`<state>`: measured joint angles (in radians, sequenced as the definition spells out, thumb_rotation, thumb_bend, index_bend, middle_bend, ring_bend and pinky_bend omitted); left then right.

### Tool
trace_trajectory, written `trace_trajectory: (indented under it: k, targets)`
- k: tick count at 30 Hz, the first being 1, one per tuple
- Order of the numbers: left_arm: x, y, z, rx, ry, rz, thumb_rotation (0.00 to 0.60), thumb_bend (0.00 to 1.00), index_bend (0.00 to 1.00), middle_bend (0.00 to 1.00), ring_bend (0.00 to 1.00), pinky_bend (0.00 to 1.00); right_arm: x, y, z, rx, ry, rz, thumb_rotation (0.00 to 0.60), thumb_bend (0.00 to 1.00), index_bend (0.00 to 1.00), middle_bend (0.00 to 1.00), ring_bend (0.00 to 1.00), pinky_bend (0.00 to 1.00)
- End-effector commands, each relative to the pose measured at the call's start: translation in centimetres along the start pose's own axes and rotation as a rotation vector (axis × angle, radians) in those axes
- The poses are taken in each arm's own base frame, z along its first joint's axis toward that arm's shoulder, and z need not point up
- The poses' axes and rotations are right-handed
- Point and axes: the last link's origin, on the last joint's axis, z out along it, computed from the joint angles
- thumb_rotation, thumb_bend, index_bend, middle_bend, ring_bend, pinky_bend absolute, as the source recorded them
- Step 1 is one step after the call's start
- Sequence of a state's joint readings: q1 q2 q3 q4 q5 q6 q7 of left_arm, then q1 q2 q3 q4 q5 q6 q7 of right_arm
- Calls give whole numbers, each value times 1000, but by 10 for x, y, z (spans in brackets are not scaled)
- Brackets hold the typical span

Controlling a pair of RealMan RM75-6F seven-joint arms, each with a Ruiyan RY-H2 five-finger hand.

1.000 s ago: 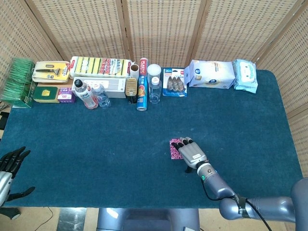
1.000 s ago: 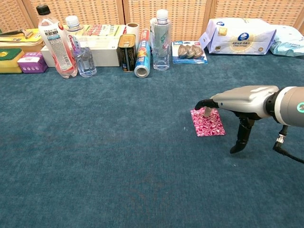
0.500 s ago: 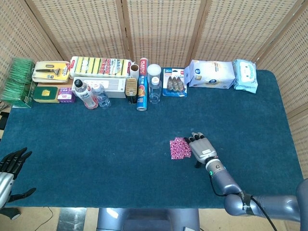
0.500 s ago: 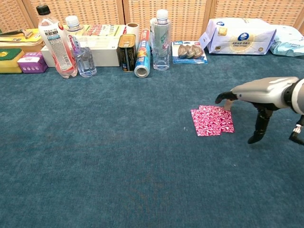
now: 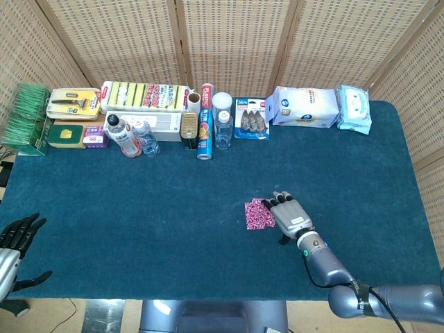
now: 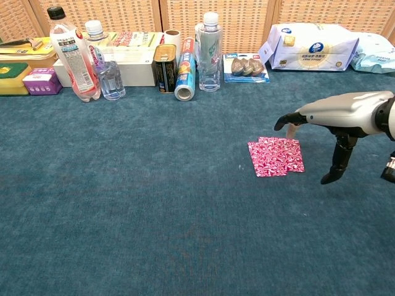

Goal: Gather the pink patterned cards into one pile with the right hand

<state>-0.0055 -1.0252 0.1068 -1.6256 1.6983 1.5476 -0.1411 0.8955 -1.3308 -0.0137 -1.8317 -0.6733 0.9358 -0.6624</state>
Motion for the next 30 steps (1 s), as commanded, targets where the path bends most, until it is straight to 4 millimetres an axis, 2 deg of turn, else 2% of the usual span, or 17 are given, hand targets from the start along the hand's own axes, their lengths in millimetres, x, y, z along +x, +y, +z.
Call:
trace_trajectory:
  k: [1,10,25,30]
  targets:
    - [0,0,-1,1,2,-2,600,35,0,0,0,46,-5,-5,1,11,-15,3,600,0,93,204,0,0]
    - [2,-2,0,3,4,-7,600,34,0,0,0,46,-16,-9,7,11,-32,4,600,0,93,207,0,0]
    - [1,-1,0,2,1,-5,600,34,0,0,0,46,-12,22,16,-87,-26,21,600,0,93,200,0,0]
    - [2,-2,0,8,6,-9,600,34,0,0,0,46,-9,20,12,-68,-17,34,600,0,93,198,0,0]
